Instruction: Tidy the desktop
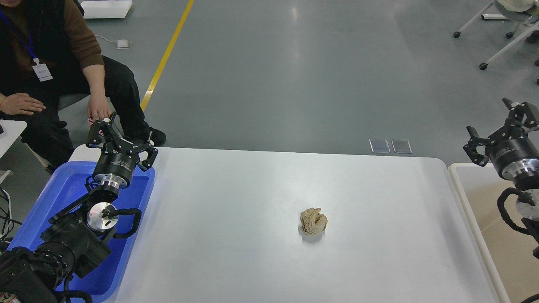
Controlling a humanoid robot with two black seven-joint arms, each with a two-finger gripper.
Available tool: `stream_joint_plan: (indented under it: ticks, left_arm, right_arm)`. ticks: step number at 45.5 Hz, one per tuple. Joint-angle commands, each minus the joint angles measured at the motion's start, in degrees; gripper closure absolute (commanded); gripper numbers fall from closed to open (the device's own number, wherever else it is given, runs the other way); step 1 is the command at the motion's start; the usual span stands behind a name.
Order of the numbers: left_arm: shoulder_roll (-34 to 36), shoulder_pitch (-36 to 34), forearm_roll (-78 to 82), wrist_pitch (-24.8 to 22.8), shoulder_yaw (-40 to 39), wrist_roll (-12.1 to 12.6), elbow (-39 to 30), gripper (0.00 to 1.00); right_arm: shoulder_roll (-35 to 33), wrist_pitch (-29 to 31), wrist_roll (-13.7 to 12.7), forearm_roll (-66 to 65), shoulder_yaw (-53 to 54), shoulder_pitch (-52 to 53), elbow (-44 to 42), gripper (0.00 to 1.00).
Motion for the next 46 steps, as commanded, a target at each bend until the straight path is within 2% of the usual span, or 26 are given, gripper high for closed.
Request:
stream_joint_plan:
  ticks: [1,16,34,39,46]
  left_arm:
    - [0.0,0.0,0.0,0.0,0.0,0.0,0.0,0.0]
    - [0.0,0.0,0.0,0.0,0.0,0.0,0.0,0.0]
    - [0.0,0.0,0.0,0.0,0.0,0.0,0.0,0.0]
    - [0.0,0.0,0.0,0.0,0.0,0.0,0.0,0.0]
    - [0.0,0.0,0.0,0.0,0.0,0.0,0.0,0.0]
  right_arm:
    - [-0.3,0.0,0.0,0.0,0.0,-0.3,0.0,0.0]
    - [-0.3,0.1,-0.1,0.1,-0.4,-3.5,0.8,0.0]
    - [-0.5,-0.4,-0.1,-0.3,-2.0,-0.6,0.1,0.0]
    - [-0.6,-0.9,-0.1,-2.4,-7.0,2.2,-0.1,0.0]
    - [-1.1,-3.3,-0.2,-10.9,-20.6,9.4,0.0,0.0]
